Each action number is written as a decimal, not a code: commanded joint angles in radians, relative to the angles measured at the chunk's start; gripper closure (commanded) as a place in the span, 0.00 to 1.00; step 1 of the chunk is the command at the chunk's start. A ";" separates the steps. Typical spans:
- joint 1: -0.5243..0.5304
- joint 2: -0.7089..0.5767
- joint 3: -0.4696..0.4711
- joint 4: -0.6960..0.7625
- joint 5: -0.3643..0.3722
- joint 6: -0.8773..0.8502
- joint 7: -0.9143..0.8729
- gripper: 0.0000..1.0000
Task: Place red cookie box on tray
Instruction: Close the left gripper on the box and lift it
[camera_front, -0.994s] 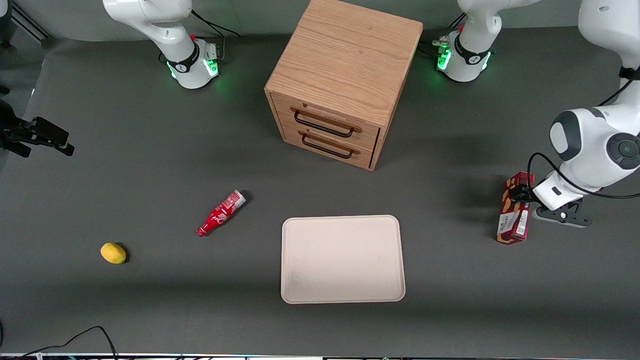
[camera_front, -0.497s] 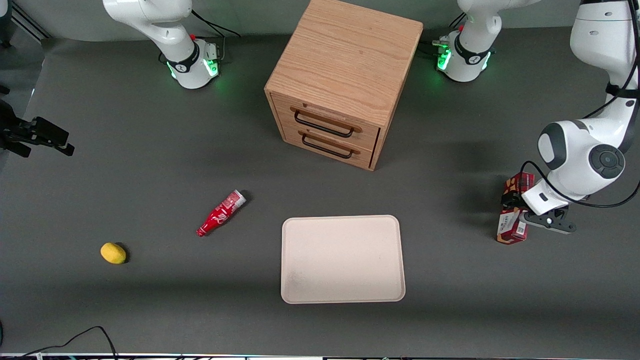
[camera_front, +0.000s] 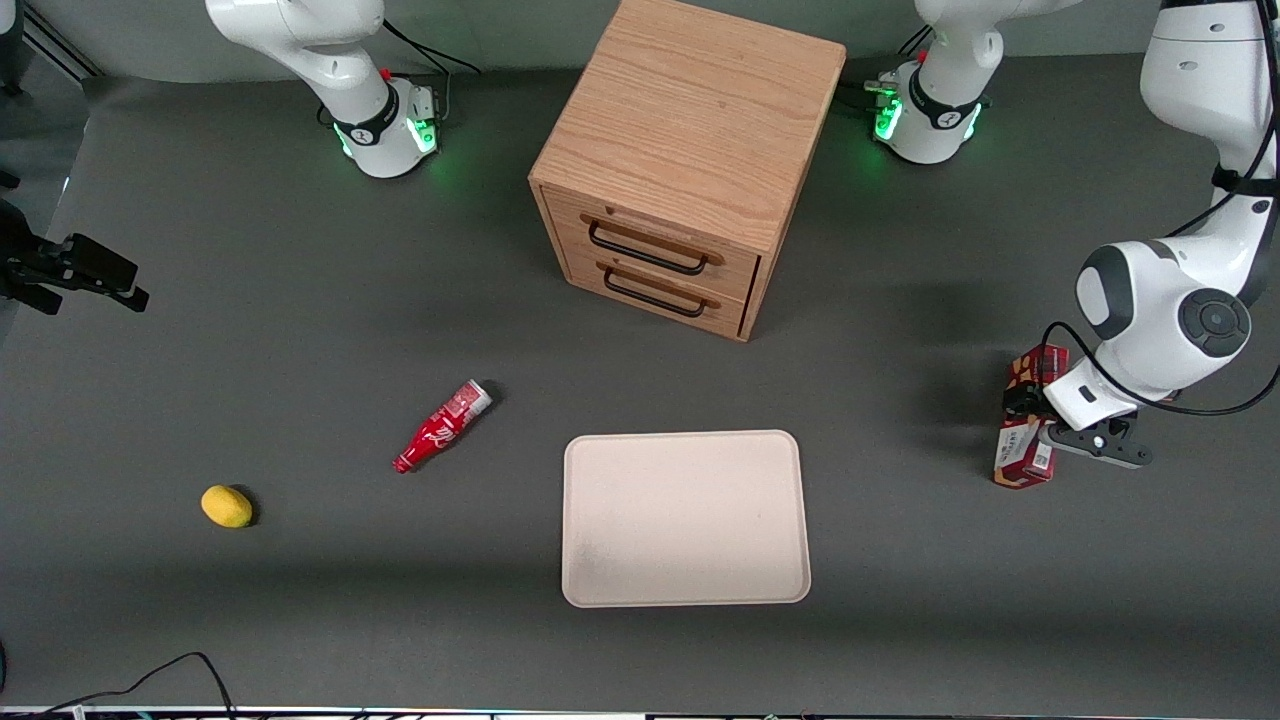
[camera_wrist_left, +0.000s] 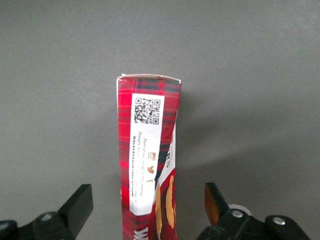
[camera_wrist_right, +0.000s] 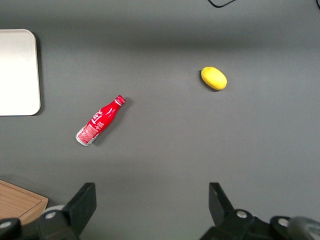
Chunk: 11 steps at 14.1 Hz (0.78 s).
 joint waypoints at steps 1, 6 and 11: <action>0.005 -0.006 -0.004 -0.001 -0.001 0.008 0.018 0.21; 0.005 -0.007 -0.004 -0.003 -0.004 0.008 0.027 1.00; 0.003 -0.027 -0.004 0.003 -0.004 -0.010 0.026 1.00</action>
